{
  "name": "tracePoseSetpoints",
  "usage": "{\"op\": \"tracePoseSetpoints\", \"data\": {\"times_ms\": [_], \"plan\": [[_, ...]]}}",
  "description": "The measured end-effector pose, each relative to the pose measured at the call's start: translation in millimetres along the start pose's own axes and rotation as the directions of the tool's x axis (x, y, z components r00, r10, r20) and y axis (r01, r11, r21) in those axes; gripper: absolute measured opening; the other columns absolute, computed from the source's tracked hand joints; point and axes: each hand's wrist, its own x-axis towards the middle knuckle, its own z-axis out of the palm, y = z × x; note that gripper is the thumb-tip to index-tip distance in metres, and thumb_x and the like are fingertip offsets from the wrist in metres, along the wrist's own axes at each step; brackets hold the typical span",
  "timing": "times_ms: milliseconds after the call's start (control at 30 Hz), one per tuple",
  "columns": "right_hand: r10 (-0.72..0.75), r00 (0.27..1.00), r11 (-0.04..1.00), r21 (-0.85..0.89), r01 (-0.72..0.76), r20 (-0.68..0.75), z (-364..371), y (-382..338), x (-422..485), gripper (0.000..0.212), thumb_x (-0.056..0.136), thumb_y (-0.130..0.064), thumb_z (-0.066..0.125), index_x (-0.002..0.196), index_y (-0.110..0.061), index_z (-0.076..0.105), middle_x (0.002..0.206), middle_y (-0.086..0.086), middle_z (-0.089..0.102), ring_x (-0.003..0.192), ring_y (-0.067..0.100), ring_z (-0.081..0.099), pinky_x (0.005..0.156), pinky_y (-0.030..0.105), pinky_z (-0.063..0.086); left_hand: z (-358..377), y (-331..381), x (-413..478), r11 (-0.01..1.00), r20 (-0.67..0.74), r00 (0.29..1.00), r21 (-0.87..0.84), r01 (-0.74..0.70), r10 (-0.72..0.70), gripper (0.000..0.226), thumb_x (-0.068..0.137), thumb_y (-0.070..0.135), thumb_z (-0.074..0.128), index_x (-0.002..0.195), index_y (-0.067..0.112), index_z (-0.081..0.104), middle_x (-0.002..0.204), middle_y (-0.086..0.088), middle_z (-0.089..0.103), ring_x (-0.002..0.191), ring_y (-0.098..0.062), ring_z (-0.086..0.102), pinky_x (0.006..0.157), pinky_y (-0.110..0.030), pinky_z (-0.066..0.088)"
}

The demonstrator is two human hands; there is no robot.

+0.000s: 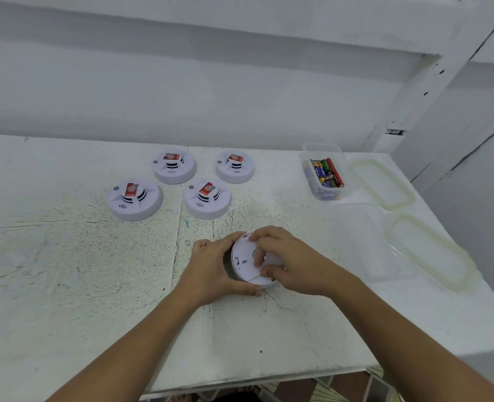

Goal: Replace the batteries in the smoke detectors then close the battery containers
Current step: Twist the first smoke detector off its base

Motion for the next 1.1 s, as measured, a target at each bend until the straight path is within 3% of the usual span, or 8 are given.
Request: {"op": "tracePoseSetpoints", "data": {"times_ms": [133,233,367,467,667,800,967,1100], "plan": [[0.026,0.999,1.0,0.014,-0.026,0.023,-7,-12,5,0.025,0.079,-0.003,0.065,0.083,-0.025,0.053,0.108,-0.011,0.035,0.108,0.008,0.038,0.087,0.021,0.042,0,2,0,1.0,-0.014,1.0,-0.003,-0.004,0.004,0.082,0.035,0.076,0.073,0.107,0.061,0.036,0.095,0.03,0.062,0.092,0.003,0.056,0.091,-0.009,0.016],[0.138,0.982,0.982,0.146,-0.119,-0.13,-14,-14,11,0.028,0.076,-0.003,0.07,0.076,-0.025,0.052,0.095,-0.011,0.036,0.09,0.003,0.046,0.075,0.019,0.04,-1,3,-1,1.0,-0.009,1.0,0.003,0.01,-0.01,0.084,0.036,0.072,0.077,0.109,0.059,0.038,0.094,0.032,0.061,0.096,0.005,0.051,0.091,-0.011,0.017],[0.497,0.777,0.836,0.452,-0.31,-0.386,-20,10,22,0.026,0.075,-0.008,0.074,0.086,-0.022,0.056,0.1,0.0,0.046,0.082,0.007,0.049,0.063,0.018,0.036,-4,6,-4,0.999,-0.023,0.999,0.034,0.036,-0.035,0.099,0.039,0.067,0.083,0.127,0.045,0.043,0.105,0.035,0.051,0.1,0.013,0.032,0.091,-0.011,0.018],[0.582,0.679,0.808,0.407,-0.425,-0.447,-13,30,30,0.032,0.079,-0.004,0.068,0.103,-0.022,0.057,0.113,0.009,0.039,0.088,0.02,0.046,0.076,0.021,0.038,-5,10,-7,0.999,-0.017,0.999,0.037,0.04,-0.04,0.1,0.043,0.061,0.085,0.13,0.041,0.041,0.108,0.031,0.049,0.099,0.031,0.017,0.093,-0.021,0.021],[0.483,0.726,0.786,-0.122,-0.606,-0.49,4,43,35,0.035,0.096,-0.016,0.045,0.128,-0.026,0.054,0.128,0.007,0.044,0.114,0.027,0.043,0.092,0.035,0.034,-5,12,-7,0.998,-0.011,1.0,0.063,0.029,-0.028,0.104,0.044,0.063,0.084,0.134,0.038,0.039,0.107,0.035,0.045,0.101,0.035,0.016,0.094,-0.022,0.02],[0.479,0.753,0.755,-0.224,-0.616,-0.451,5,43,33,0.036,0.099,-0.019,0.039,0.131,-0.029,0.053,0.134,0.006,0.045,0.12,0.027,0.037,0.096,0.038,0.03,-5,9,-7,0.997,0.017,1.0,0.074,-0.005,0.003,0.117,0.041,0.075,0.076,0.141,0.046,0.024,0.117,0.036,0.039,0.107,0.031,0.019,0.099,-0.021,0.015],[0.411,0.721,0.883,0.048,-0.467,-0.557,0,32,22,0.018,0.095,-0.017,0.051,0.108,-0.017,0.064,0.107,0.004,0.058,0.097,0.016,0.053,0.087,0.027,0.042,-5,8,-8,0.99,0.023,0.999,0.132,-0.04,0.038,0.109,0.045,0.08,0.07,0.14,0.049,0.025,0.129,0.03,0.039,0.112,0.025,0.02,0.098,-0.02,0.018],[0.417,0.803,0.901,0.309,-0.304,-0.427,-1,8,8,0.011,0.088,-0.014,0.06,0.083,-0.018,0.068,0.075,-0.01,0.063,0.066,-0.002,0.054,0.06,0.005,0.041,-5,7,-7,0.992,0.01,0.999,0.116,-0.039,0.038,0.109,0.044,0.08,0.069,0.14,0.049,0.025,0.126,0.032,0.038,0.111,0.026,0.017,0.1,-0.022,0.02]]}}
